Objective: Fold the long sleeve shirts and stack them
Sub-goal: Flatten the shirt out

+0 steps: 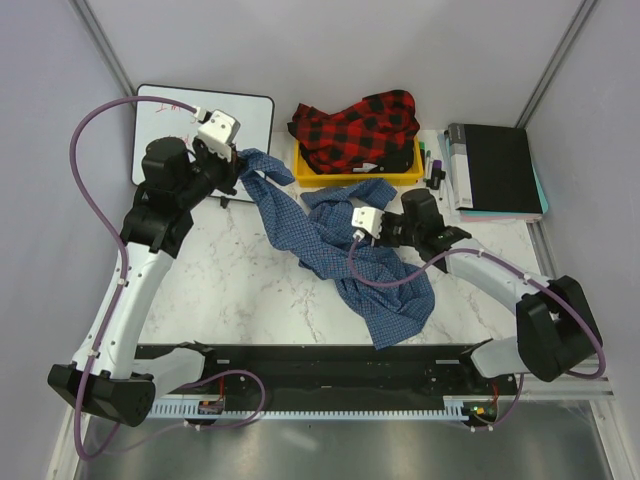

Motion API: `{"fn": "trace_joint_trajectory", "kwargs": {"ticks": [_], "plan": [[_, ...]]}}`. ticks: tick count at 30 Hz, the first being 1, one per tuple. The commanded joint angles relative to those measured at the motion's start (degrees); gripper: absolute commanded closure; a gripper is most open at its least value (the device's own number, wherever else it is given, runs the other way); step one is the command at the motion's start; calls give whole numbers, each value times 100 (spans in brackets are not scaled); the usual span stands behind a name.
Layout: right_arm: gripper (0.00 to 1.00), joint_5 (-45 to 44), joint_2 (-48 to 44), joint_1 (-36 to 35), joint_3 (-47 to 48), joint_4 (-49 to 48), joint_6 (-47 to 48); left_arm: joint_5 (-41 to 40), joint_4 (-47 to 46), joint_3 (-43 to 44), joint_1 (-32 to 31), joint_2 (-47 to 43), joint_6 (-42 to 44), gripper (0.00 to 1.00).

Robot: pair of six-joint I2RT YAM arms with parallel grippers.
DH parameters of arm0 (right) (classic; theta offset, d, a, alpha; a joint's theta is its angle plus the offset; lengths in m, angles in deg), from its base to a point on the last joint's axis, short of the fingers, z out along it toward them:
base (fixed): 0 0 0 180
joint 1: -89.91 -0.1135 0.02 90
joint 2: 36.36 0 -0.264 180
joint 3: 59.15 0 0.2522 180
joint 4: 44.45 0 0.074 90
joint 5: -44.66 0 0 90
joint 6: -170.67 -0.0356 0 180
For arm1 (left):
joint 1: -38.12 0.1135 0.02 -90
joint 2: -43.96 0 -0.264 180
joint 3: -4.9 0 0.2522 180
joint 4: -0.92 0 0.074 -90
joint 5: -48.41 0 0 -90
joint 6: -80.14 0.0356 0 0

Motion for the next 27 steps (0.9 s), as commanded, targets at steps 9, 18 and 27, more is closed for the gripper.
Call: {"fn": "trace_joint_trajectory", "kwargs": {"ticks": [9,18,27], "plan": [[100,349,149,94,900,201,-600,278,-368,189,93,-195,-103,98],[100,-144,43,779,2359,209,-1902,3005,-1126,531,-949,-47,-632,98],[100,-108,-457,1113,2598,218,-2491,1281,-1081,2683,-5557,3042,1240,97]]}}
